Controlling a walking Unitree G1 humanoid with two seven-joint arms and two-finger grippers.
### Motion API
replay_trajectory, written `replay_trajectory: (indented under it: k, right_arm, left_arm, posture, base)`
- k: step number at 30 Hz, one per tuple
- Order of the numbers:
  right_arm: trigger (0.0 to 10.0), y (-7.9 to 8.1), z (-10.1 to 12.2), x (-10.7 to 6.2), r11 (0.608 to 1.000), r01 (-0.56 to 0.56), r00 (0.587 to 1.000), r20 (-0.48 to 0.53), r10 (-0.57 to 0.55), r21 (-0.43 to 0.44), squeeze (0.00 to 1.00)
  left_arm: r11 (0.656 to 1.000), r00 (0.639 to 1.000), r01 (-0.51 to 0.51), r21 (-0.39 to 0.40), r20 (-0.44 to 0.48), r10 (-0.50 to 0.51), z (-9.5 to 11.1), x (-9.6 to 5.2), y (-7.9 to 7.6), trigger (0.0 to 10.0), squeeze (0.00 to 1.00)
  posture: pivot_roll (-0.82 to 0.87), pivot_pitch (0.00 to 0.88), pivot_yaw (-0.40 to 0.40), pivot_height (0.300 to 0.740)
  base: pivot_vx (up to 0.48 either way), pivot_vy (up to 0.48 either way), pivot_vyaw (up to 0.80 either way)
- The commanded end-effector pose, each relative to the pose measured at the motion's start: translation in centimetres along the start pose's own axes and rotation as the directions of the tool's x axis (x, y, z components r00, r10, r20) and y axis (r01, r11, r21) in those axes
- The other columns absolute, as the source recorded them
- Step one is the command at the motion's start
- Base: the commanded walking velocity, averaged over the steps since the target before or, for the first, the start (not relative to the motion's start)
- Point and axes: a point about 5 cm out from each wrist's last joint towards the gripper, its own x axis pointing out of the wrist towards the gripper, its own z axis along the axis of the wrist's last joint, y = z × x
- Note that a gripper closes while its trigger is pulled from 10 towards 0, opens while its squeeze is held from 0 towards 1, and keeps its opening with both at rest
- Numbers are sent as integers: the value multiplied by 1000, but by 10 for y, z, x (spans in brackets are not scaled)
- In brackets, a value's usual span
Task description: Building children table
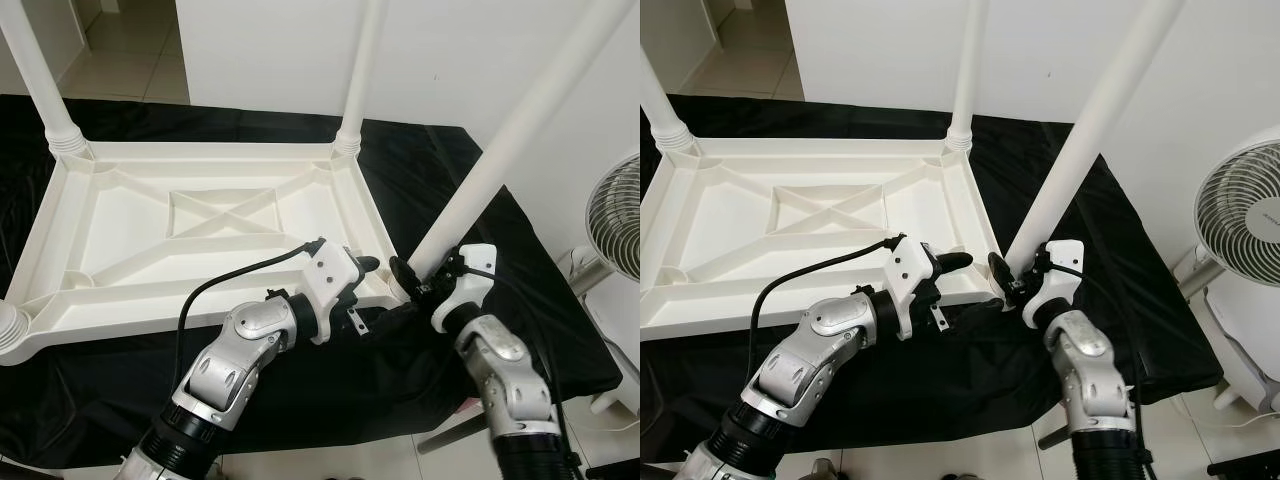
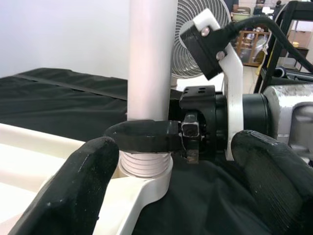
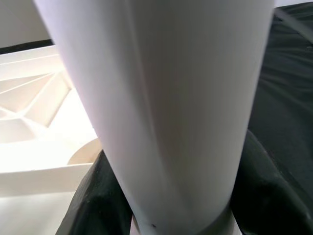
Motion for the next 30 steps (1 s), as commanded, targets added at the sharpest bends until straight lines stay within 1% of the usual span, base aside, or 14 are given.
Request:
replay_trajectory:
  k: [1,3,4,7,11,12,21,22,23,24,25,27,28,30]
  right_arm:
    - [10000,-20,-9,-9,986,163,985,-49,-164,-17,0]
    - [10000,-19,-9,-13,969,245,969,-25,-246,-21,0]
    - [10000,-19,-9,-13,969,245,969,-25,-246,-21,0]
    - [10000,-15,-7,-20,929,371,929,2,-371,-8,0]
    - [10000,-14,-6,-22,917,398,917,9,-398,-10,0]
    - [10000,-8,-5,-23,910,414,910,10,-414,8,1000]
    - [10000,5,-1,-24,923,383,924,11,-383,43,1000]
    - [10000,6,0,-23,947,320,947,9,-320,36,0]
    - [10000,6,0,-23,947,320,947,9,-320,36,0]
    - [10000,5,1,-20,971,236,972,0,-236,27,0]
    - [10000,5,1,-20,971,236,972,0,-236,27,0]
    - [10000,0,4,-16,998,59,998,-9,-59,-1,0]
    - [10000,0,4,-16,998,59,998,-9,-59,-1,0]
    - [10000,-4,8,-14,995,-92,996,-13,91,-45,0]
  left_arm:
    - [1000,1000,-17,12,14,17,3,3,2,10000,0]
    - [1000,1000,-15,13,12,15,3,2,2,10000,0]
    - [1000,1000,-15,13,12,15,3,2,2,10000,0]
    - [1000,1000,-8,16,7,8,1,3,2,10000,0]
    - [1000,1000,-7,17,5,7,0,3,2,10000,0]
    - [1000,1000,-7,15,10,7,1,4,2,10000,0]
    - [1000,1000,-5,8,16,5,1,6,1,10000,0]
    - [1000,1000,-4,7,17,4,0,7,1,10000,0]
    - [1000,1000,-4,7,17,4,0,7,1,10000,0]
    - [1000,1000,-4,7,19,4,0,7,1,10000,0]
    - [1000,1000,-4,7,19,4,0,7,1,10000,0]
    - [1000,1000,-3,8,23,3,1,8,2,10000,0]
    - [1000,1000,-3,8,23,3,1,8,2,10000,0]
    - [1000,1000,2,10,26,-2,2,9,2,10000,0]
  posture:
    - [42,73,-109,740]
    - [34,71,-106,740]
    - [34,71,-106,740]
    - [27,75,-108,740]
    - [27,75,-108,740]
    - [22,78,-111,740]
    - [6,84,-115,740]
    - [4,83,-117,740]
    - [4,83,-117,740]
    - [4,83,-118,740]
    - [4,83,-118,740]
    - [0,83,-112,740]
    - [0,83,-112,740]
    - [2,86,-115,740]
  base:
    - [0,0,0]
    - [0,0,0]
    - [0,0,0]
    - [0,0,0]
    - [0,0,0]
    - [0,0,0]
    - [0,0,0]
    - [0,0,0]
    - [0,0,0]
    - [0,0,0]
    - [0,0,0]
    - [0,0,0]
    - [0,0,0]
    - [0,0,0]
